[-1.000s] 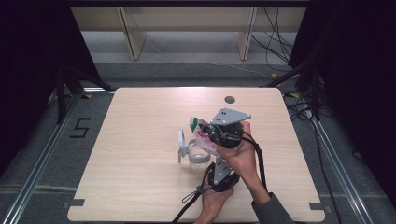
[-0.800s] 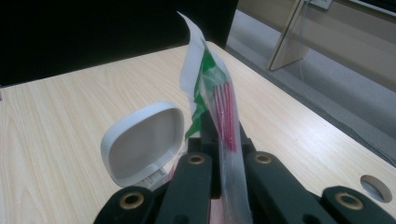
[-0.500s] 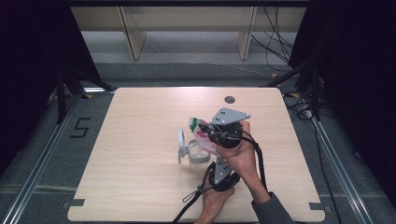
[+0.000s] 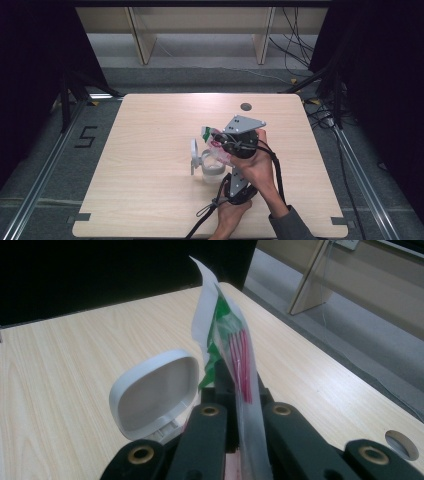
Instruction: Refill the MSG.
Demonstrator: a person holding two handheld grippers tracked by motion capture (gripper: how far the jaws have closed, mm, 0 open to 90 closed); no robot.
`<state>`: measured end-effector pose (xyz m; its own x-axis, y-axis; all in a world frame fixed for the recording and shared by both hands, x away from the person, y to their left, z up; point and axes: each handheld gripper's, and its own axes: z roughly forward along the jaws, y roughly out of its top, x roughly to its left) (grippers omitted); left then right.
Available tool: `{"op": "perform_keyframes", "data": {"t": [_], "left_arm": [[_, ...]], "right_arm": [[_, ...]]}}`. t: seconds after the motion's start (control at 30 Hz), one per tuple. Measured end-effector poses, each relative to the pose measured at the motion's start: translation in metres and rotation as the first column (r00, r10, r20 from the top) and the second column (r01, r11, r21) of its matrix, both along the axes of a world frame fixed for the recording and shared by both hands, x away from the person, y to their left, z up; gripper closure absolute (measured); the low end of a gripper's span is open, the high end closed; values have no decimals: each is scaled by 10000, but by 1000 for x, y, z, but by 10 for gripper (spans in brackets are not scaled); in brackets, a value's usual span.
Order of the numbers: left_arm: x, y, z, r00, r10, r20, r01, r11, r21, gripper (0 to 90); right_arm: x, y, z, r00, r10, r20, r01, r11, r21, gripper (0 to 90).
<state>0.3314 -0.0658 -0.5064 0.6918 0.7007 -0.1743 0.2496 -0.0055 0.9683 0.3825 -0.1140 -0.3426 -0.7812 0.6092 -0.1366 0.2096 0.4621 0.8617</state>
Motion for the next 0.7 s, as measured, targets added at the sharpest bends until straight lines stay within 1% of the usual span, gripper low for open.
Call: {"op": "perform_keyframes", "data": {"t": [0.03, 0.1, 0.13, 0.2, 0.23, 0.3, 0.33, 0.4, 0.43, 0.47, 0.5, 0.53, 0.57, 0.6, 0.63, 0.67, 0.7], "left_arm": [[0, 0, 0, 10000, -9, 1, 9, 10000, -25, 793], [1, -1, 0, 10000, -1, 46, 1, 10000, -47, 793], [0, -1, 0, 10000, 16, 20, -16, 10000, -55, 793], [0, -1, 0, 10000, 8, 18, -8, 10000, -66, 793], [0, 0, 0, 10000, -13, -9, 13, 10000, -57, 793], [0, 0, 0, 10000, -15, -21, 15, 10000, -91, 794], [0, 0, 0, 10000, -13, -35, 13, 10000, -98, 793], [0, 0, 0, 10000, -38, -54, 38, 9999, -123, 793], [0, -1, 0, 10000, -32, -21, 31, 9999, -96, 793], [-1, -6, 0, 9999, 28, -107, -38, 9959, -899, 793], [-1, -7, 0, 9999, 83, -137, -97, 9942, -1072, 793], [-1, -7, 0, 9999, 95, -131, -108, 9945, -1045, 793], [-1, -7, 0, 9998, 96, -146, -111, 9943, -1063, 794], [-1, -7, -1, 9999, 134, -57, -139, 9953, -959, 793], [-1, -7, 0, 9999, 133, -104, -143, 9941, -1079, 793], [-1, -7, 0, 9999, 99, -93, -108, 9945, -1041, 793], [0, -7, 0, 9999, 87, -133, -101, 9943, -1062, 793]], "right_arm": [[0, 0, 0, 10000, 46, 43, -46, 10000, -26, 900], [0, 1, 0, 10000, -1, -9, 1, 10000, -12, 900], [0, 1, -1, 9998, -39, 170, 40, 10000, -28, 900], [1, 1, -1, 9997, 66, 215, -64, 9999, -101, 900], [1, 2, -1, 9998, 160, 150, -158, 9998, -124, 900], [0, 2, 0, 9998, 138, 121, -137, 9998, -134, 900], [1, 2, 0, 9995, 114, 284, -109, 9998, -151, 900], [1, 4, -1, 9998, 179, 125, -177, 9997, -151, 900], [1, 4, -1, 9997, 175, 168, -171, 9997, -182, 900], [1, 5, -2, 9997, 141, 176, -139, 9998, -166, 900], [1, 5, -2, 9997, 195, 168, -190, 9994, -296, 900], [1, 6, -3, 9994, 209, 262, -203, 9995, -252, 900], [1, 7, -3, 9997, 233, 117, -230, 9995, -221, 900], [1, 6, -3, 9995, 236, 230, -230, 9994, -249, 900], [1, 7, -3, 9994, 199, 271, -193, 9996, -221, 900], [1, 7, -3, 9996, 207, 187, -202, 9996, -220, 900], [1, 7, -3, 9994, 222, 254, -216, 9995, -238, 900]]}}
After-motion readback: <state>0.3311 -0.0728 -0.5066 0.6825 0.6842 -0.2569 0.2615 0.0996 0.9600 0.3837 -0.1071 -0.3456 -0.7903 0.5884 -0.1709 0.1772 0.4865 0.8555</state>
